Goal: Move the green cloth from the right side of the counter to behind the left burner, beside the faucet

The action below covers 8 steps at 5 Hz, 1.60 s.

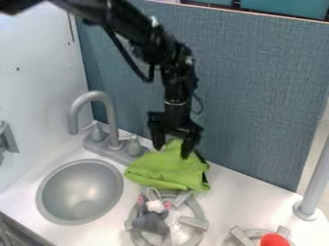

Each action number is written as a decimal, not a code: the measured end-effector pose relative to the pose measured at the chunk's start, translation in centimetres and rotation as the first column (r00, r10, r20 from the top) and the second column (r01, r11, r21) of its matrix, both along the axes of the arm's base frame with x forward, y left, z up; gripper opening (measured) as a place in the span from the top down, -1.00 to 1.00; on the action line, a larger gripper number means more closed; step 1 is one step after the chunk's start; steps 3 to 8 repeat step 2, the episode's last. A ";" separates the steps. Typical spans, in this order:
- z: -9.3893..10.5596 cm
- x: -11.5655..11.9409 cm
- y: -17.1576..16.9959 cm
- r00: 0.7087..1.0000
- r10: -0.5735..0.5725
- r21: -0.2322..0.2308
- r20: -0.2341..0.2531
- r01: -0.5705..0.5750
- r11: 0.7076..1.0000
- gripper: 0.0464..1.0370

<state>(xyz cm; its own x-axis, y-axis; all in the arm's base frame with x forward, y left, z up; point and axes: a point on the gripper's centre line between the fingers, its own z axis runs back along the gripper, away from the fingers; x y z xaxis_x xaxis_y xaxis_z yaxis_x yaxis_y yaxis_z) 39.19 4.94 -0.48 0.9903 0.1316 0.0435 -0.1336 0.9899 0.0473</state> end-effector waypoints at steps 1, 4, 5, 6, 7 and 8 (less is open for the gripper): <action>2.9 -3.9 -2.7 0.998 -0.040 0.053 -0.055 0.042 0.998 -0.93; 4.3 -8.6 -3.9 0.995 -0.040 0.055 -0.087 0.045 0.997 -0.93; 4.3 -8.6 -3.9 0.995 -0.040 0.055 -0.087 0.045 0.997 -0.93; 4.3 -8.6 -3.9 0.995 -0.040 0.055 -0.087 0.045 0.997 -0.93; 4.3 -8.6 -3.9 0.995 -0.040 0.055 -0.087 0.045 0.997 -0.93; 4.3 -8.6 -3.9 0.995 -0.040 0.055 -0.087 0.045 0.997 -0.93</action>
